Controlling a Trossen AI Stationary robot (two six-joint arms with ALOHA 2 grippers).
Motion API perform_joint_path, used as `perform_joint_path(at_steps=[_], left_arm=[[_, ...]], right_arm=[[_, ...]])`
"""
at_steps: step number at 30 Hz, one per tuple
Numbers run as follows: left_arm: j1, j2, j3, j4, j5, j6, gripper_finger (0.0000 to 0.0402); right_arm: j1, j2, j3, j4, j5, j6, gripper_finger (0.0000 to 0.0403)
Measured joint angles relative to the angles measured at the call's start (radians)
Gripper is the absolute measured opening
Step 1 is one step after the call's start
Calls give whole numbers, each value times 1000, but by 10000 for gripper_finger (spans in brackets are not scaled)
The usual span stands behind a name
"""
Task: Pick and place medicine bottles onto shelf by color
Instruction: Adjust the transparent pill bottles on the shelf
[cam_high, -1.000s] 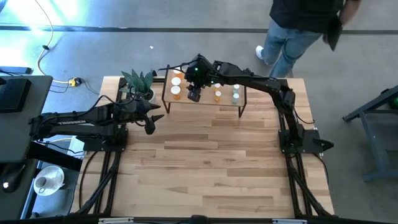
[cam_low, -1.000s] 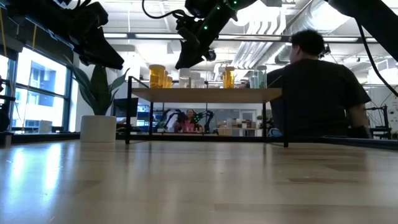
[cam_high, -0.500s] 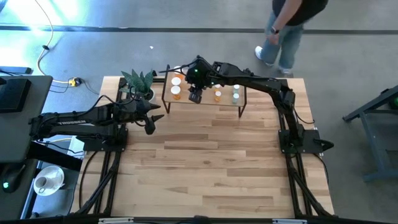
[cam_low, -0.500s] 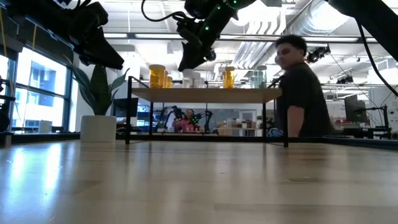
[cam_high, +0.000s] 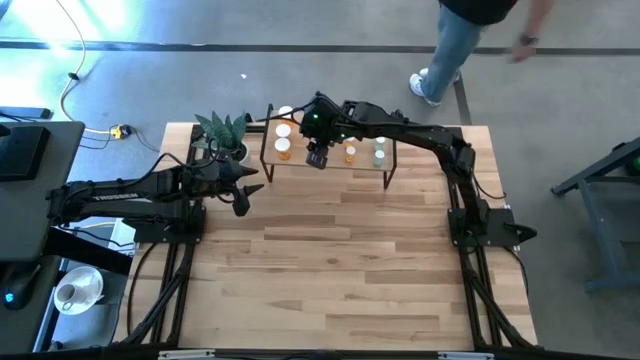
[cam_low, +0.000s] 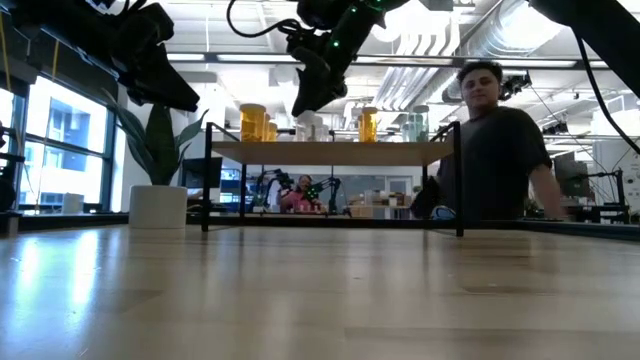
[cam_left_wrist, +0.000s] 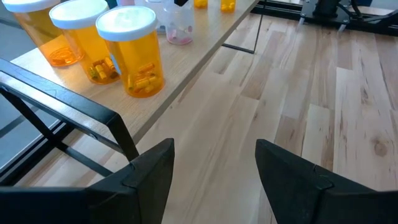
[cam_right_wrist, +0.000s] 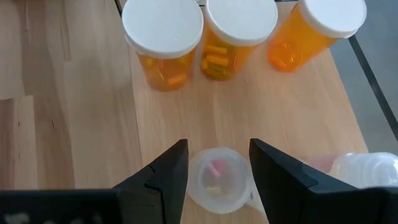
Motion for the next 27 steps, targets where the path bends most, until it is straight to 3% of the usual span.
perform_joint_path(at_steps=[11,27], left_arm=[[0,0,0,0,-1,0,213],[0,17,0,0,-3,-7,213]], right_arm=[[1,-22,0,-21,20,-8,162],[6,-12,0,89,28,-1,162]])
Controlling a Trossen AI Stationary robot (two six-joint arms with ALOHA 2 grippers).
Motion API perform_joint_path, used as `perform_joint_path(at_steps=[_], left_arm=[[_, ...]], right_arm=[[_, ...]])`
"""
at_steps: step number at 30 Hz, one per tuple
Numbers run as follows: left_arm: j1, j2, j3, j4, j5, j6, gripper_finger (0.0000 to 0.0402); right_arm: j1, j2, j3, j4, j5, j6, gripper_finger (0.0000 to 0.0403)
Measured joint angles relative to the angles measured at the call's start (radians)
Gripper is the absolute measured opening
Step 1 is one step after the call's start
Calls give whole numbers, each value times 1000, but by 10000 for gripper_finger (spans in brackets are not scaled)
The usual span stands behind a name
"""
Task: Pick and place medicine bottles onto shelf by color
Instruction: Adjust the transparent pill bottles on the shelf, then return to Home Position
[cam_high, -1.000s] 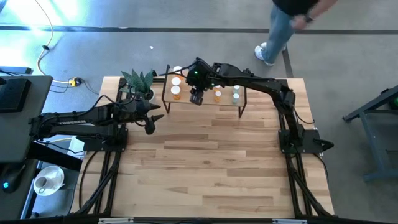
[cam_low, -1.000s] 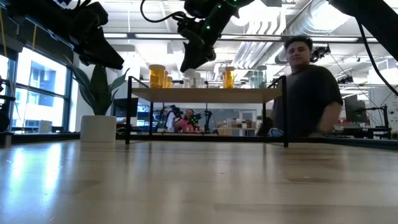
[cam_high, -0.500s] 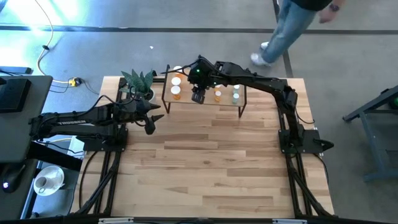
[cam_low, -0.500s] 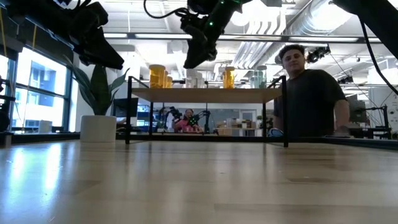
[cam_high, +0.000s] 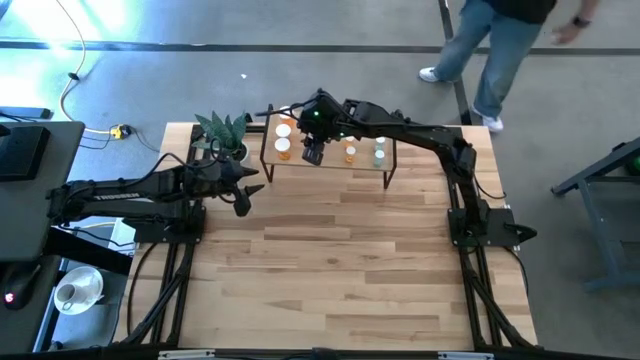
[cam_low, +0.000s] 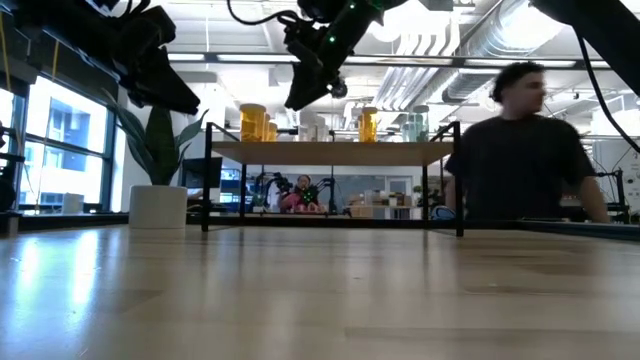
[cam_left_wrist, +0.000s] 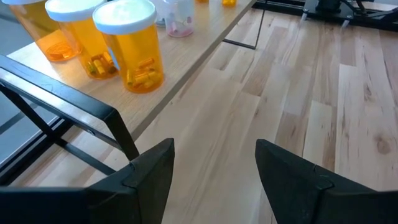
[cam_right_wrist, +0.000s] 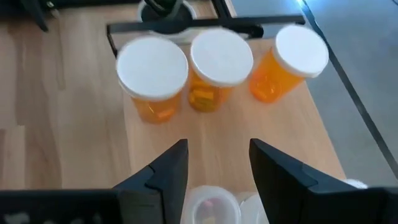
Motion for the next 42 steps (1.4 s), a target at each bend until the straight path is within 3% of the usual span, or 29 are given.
perform_joint_path(at_steps=[12,33,42], left_arm=[[0,8,0,0,0,-1,213],[0,8,0,0,0,-1,213],[0,4,0,0,4,14,213]], right_arm=[[1,18,0,-37,80,-8,162],[3,15,2,-78,96,-18,162],[18,13,190,-219,91,-19,162]])
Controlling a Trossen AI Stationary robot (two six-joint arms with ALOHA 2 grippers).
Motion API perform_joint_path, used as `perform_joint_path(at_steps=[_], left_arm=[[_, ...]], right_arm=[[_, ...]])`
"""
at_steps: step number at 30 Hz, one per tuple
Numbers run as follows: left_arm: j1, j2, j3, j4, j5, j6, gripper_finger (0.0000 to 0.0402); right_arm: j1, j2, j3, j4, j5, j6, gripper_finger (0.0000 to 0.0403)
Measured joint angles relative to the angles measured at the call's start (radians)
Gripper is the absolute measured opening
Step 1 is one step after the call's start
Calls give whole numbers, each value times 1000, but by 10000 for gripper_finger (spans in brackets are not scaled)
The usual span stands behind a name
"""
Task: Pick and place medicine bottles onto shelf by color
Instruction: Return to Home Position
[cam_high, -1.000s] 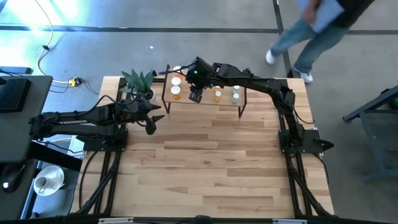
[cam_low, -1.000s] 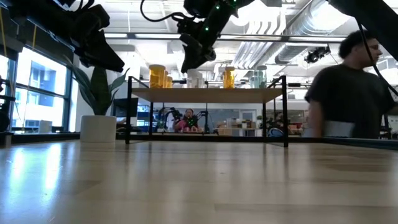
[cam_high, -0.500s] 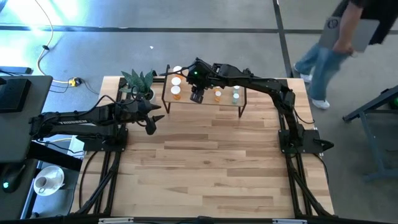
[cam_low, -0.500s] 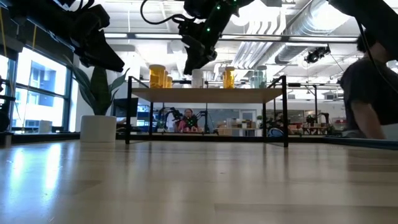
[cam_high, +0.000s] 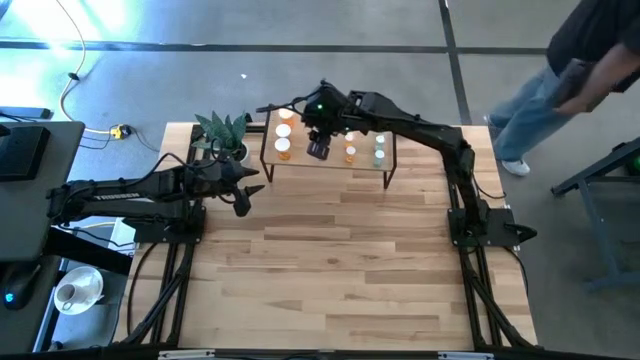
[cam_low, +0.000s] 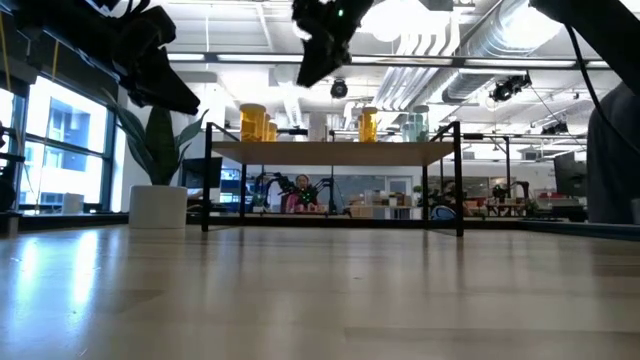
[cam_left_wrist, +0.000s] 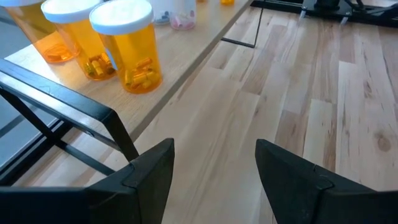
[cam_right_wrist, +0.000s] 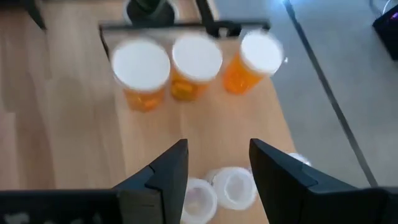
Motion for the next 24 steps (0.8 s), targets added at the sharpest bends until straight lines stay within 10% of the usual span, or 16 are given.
perform_joint_path(at_steps=[10,24], left_arm=[[-3,-78,-55,-9,42,-29,213],[-3,-361,-283,89,165,-95,213]], right_arm=[[14,-96,-42,-139,-95,7,162],[80,-497,-717,284,-102,159,162]])
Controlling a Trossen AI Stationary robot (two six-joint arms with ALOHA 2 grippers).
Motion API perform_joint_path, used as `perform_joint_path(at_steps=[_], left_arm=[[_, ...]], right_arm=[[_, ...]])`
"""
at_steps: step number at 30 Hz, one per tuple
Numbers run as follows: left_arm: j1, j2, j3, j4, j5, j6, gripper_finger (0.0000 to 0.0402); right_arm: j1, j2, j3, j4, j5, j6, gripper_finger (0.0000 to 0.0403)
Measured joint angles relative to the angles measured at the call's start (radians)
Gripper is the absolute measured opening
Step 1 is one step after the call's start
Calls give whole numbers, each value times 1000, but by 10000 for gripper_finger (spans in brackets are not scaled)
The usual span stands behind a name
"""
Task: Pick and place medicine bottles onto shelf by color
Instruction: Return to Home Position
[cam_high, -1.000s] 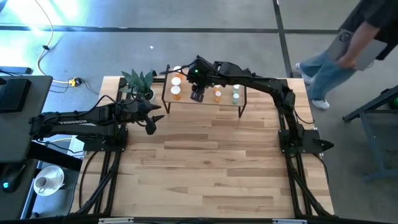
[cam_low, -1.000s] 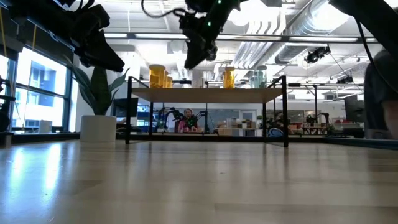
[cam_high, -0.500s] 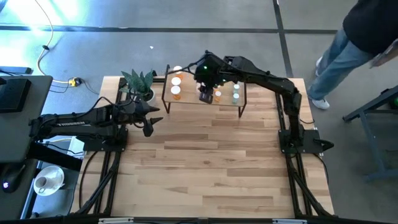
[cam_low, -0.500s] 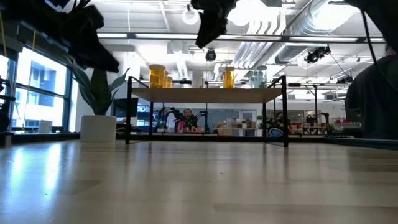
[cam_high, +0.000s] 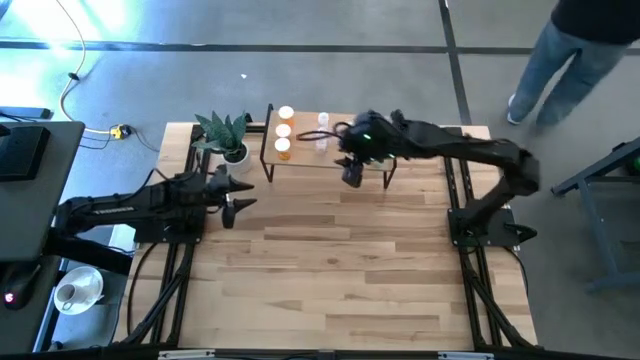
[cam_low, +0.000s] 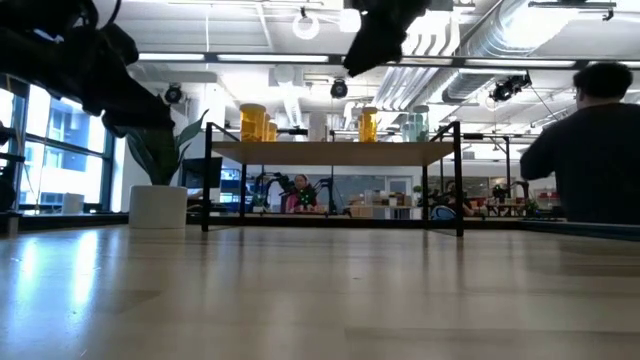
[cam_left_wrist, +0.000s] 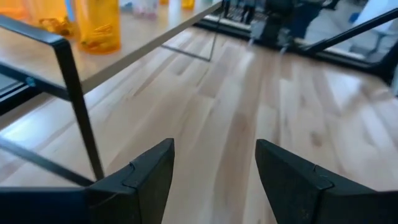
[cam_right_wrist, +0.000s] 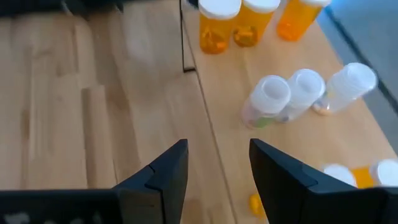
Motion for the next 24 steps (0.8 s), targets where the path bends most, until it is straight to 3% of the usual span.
perform_joint_path(at_steps=[14,19,24], left_arm=[[0,-272,-113,10,25,43,213],[-7,-309,-113,28,81,57,213],[-11,-307,-113,26,66,76,213]], right_arm=[[108,-640,-759,562,201,121,162],[130,-847,-992,705,220,146,162],[150,-1016,-1160,786,219,198,162]])
